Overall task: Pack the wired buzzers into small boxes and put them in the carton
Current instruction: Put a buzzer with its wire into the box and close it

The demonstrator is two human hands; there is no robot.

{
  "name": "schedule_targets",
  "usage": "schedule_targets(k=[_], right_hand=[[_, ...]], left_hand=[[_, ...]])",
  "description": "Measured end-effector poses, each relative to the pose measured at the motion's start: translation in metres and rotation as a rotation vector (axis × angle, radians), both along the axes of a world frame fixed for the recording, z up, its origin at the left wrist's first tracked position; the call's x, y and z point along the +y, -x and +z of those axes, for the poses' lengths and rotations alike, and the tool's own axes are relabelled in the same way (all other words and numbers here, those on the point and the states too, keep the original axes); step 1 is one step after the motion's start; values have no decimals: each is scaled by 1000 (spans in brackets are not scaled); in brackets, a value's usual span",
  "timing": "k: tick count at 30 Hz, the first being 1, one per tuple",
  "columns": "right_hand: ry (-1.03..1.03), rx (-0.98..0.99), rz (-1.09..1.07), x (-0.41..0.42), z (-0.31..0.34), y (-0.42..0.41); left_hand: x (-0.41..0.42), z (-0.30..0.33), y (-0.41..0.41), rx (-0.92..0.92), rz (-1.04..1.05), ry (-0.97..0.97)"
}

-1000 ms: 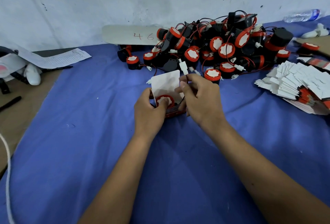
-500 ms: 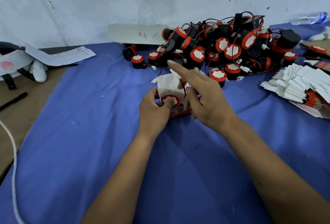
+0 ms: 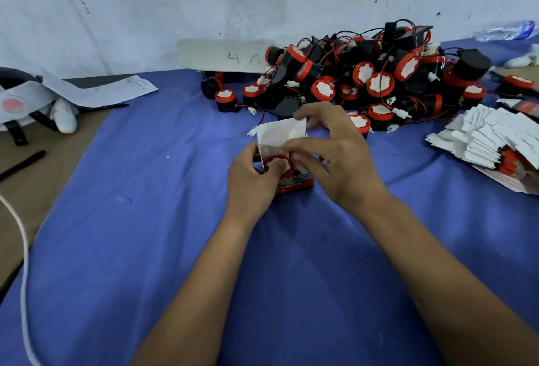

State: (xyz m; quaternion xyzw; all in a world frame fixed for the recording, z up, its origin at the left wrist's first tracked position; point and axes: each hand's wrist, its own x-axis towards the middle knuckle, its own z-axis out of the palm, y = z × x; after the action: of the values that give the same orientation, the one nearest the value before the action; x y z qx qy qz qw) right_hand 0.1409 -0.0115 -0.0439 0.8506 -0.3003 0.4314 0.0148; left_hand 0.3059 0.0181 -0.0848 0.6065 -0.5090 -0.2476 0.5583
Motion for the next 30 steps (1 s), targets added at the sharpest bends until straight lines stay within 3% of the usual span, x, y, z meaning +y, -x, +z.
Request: schedule_targets(k=[6,10,21,30], right_hand=[[93,126,-41,4,-2,-12],[-84,196,-183,0,-4,-12],[-302,274,-387,4,-4,-26],[-374,198,-136,0,-8,-11]], left_hand=[[-1,1,0,-24,-3,4],[0,1,0,-32,5,6],[3,1,4,-81,27,14],[-1,-2,3,-107,67,29]])
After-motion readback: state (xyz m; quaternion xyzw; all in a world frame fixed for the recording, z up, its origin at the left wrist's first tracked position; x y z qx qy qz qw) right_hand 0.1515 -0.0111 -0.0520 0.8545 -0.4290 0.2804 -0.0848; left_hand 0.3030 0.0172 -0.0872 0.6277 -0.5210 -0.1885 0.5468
